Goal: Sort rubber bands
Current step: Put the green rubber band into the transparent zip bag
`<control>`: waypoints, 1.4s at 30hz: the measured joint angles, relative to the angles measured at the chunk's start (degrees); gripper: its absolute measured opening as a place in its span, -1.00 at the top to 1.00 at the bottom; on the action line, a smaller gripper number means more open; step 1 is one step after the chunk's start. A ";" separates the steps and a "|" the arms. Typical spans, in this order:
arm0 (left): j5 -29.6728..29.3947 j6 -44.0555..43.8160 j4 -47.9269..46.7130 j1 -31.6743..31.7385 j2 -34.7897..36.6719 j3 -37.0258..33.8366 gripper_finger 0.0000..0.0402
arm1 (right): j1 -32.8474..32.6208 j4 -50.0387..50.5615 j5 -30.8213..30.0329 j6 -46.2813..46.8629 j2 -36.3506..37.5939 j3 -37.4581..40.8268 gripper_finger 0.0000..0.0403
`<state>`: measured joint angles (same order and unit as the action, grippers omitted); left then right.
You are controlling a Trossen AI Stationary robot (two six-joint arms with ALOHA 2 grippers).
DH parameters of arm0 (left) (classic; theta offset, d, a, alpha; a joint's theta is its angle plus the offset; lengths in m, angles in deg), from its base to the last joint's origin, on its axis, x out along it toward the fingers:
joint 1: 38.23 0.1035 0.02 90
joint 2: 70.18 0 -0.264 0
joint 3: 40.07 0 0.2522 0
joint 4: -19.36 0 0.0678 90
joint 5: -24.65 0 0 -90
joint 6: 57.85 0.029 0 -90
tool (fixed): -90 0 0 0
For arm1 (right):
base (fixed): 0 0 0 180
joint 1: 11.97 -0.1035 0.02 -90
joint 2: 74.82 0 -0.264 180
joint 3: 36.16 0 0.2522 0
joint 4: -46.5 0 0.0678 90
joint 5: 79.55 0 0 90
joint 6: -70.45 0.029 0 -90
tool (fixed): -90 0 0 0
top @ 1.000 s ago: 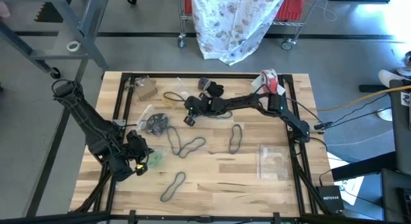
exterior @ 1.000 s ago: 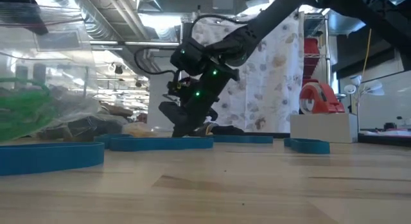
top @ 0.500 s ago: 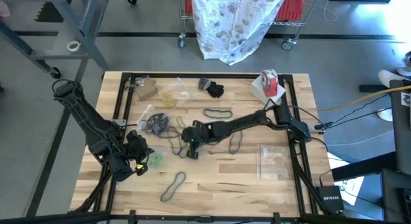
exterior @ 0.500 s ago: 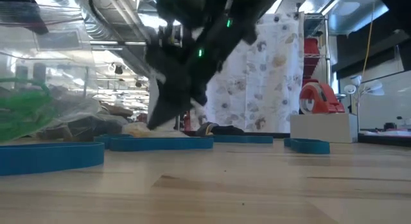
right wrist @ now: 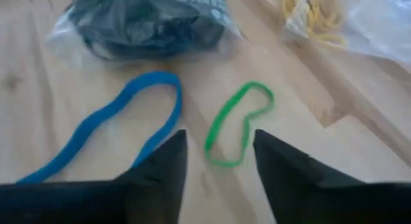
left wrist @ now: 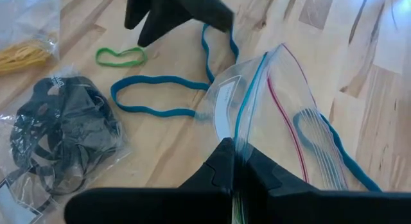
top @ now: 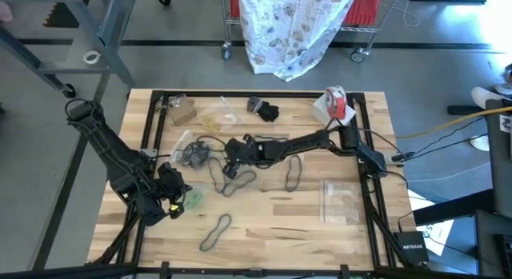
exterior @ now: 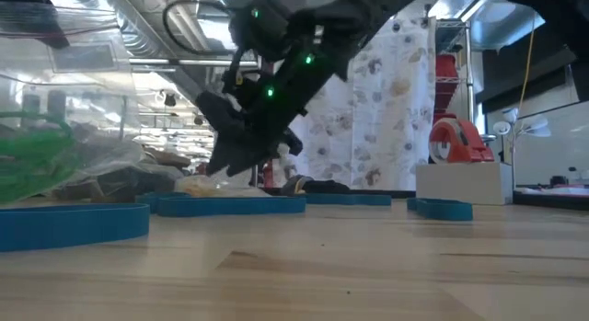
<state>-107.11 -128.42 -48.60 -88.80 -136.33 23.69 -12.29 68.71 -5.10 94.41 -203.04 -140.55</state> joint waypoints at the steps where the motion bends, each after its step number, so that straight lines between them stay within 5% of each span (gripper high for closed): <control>1: -0.02 -0.09 0.02 0.00 0.00 0.00 1.00 | 0.46 -1.94 0.72 -0.09 -0.96 -0.02 0.08; 7: -0.02 0.04 0.26 0.00 0.02 0.02 1.00 | 2.23 -4.65 1.66 -0.20 -4.63 0.02 -0.22; 12: -0.29 1.53 0.38 0.03 0.02 0.02 1.00 | 2.13 -6.71 2.02 -1.79 -6.36 -0.20 -0.26; 16: -0.89 1.81 0.33 0.28 0.02 0.02 1.00 | 1.01 -5.22 -1.78 -3.16 -6.80 -0.35 -0.05; 24: -0.98 1.72 0.35 0.48 0.00 0.02 1.00 | -0.88 -1.63 -5.98 -8.34 -6.53 -0.32 0.93; 34: -0.96 0.42 0.67 0.46 0.00 0.02 1.00 | -7.69 2.84 -6.40 -9.44 3.61 0.20 0.98; 42: -0.96 0.04 1.14 0.46 0.00 0.02 1.00 | -15.94 -6.34 3.52 -30.01 11.36 -0.64 0.99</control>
<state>-108.07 -128.38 -47.46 -88.34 -136.33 23.71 -28.23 62.37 -1.59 64.41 -191.68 -141.19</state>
